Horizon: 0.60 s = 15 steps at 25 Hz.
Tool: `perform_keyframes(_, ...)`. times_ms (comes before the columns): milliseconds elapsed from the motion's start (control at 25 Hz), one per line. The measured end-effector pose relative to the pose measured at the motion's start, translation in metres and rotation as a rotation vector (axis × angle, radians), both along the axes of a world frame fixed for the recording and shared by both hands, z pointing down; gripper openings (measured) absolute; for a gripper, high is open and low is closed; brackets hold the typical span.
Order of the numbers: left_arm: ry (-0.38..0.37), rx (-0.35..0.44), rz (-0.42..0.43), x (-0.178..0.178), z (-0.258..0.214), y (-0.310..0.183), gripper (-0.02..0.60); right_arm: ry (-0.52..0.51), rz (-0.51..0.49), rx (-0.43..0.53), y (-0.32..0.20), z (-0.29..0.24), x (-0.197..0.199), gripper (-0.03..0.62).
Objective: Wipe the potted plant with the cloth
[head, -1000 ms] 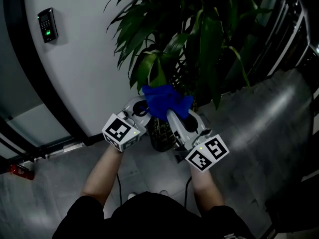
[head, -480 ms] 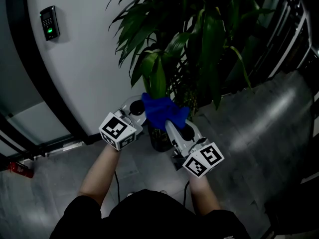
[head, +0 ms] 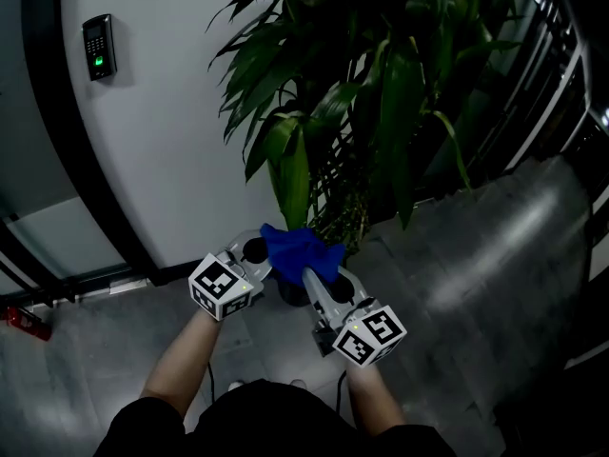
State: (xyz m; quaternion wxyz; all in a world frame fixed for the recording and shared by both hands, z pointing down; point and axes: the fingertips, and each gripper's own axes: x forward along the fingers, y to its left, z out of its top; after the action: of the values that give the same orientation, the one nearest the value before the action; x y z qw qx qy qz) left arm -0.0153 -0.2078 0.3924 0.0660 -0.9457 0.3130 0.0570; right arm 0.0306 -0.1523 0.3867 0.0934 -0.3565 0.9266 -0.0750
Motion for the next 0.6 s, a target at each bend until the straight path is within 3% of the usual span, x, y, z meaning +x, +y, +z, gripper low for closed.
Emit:
perform_keyframes(240,-0.009,-0.044,-0.023,-0.016,0.018,0.016,0.006,0.013,-0.042,-0.060,0.011,0.023,-0.012,0.086)
perform_keyframes(440,0.022,-0.108,-0.062,-0.042,0.037,0.034,0.006,0.148,-0.106,-0.036,0.026,0.040,-0.042,0.086)
perform_keyframes(600,0.029,-0.114,-0.107,-0.070,0.039,0.047,0.006,0.118,-0.136,-0.041,0.031,0.035,-0.065,0.086)
